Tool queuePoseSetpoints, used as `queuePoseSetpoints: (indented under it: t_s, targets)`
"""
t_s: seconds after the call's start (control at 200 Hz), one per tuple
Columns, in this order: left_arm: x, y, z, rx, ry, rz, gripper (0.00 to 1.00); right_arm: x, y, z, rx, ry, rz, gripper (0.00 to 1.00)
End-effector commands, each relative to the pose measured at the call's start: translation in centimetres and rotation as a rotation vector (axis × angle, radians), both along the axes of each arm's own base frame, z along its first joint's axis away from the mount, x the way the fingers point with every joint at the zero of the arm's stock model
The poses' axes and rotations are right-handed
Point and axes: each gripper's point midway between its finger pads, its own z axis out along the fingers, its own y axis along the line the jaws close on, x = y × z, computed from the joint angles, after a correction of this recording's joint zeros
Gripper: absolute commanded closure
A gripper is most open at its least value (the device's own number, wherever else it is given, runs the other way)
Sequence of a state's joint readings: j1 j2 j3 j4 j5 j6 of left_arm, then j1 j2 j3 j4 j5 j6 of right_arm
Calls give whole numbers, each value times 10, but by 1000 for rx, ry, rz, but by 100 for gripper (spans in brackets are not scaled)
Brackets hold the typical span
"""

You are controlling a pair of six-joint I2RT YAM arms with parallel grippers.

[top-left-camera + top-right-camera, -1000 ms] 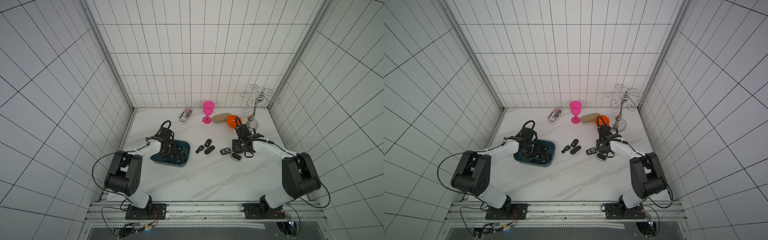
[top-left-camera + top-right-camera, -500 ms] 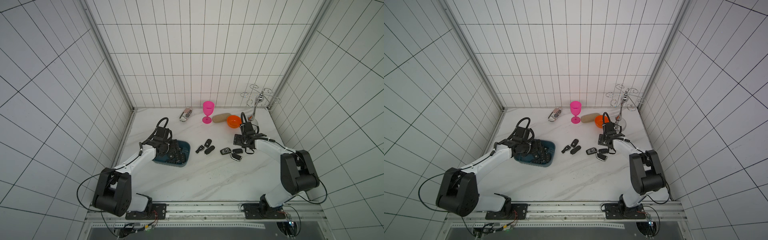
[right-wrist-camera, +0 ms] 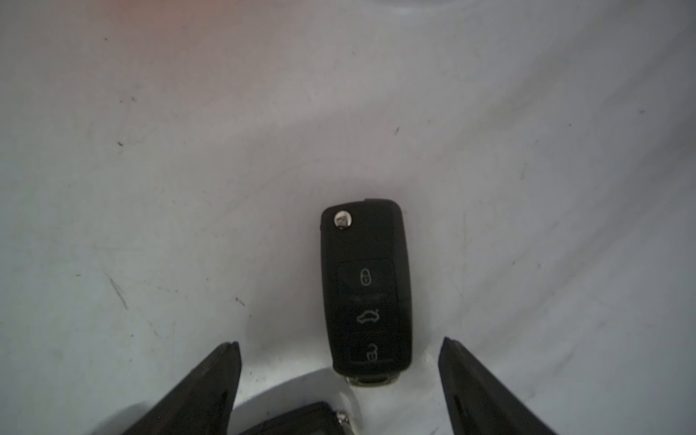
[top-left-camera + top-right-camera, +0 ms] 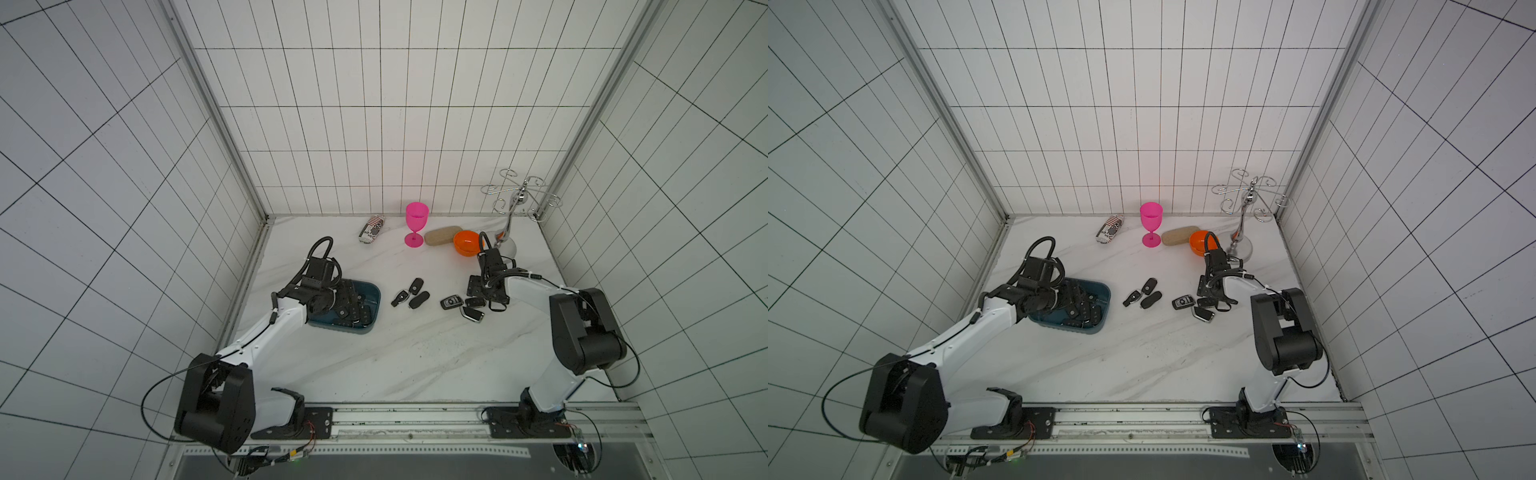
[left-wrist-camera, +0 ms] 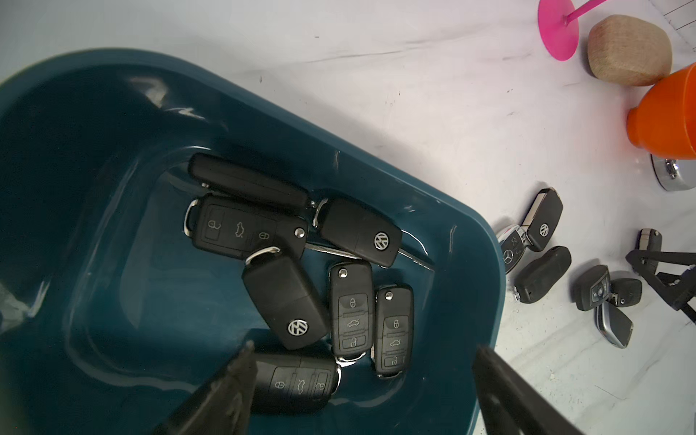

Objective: Place the car key into the storage box
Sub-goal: Pick up the car key from the center of the board.

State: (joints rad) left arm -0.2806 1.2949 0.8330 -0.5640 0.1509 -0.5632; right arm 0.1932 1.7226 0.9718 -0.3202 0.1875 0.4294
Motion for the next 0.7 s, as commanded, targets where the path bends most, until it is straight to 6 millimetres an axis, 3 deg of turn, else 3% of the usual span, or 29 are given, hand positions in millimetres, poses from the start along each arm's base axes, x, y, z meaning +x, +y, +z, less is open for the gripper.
queuePoseSetpoints:
  t_s: [0.0, 0.195, 0.47, 0.695]
  targets:
    - [1, -2, 5, -7, -33, -11, 12, 3, -7, 1, 22, 25, -41, 15]
    - [0, -1, 5, -10, -37, -9, 12, 5, -10, -6, 63, 58, -54, 19]
    - [0, -2, 13, -26, -65, 0, 16, 3, -8, -13, 116, 89, -54, 31]
    - [-3, -2, 19, -37, -77, -1, 16, 3, -4, -17, 133, 114, -37, 49]
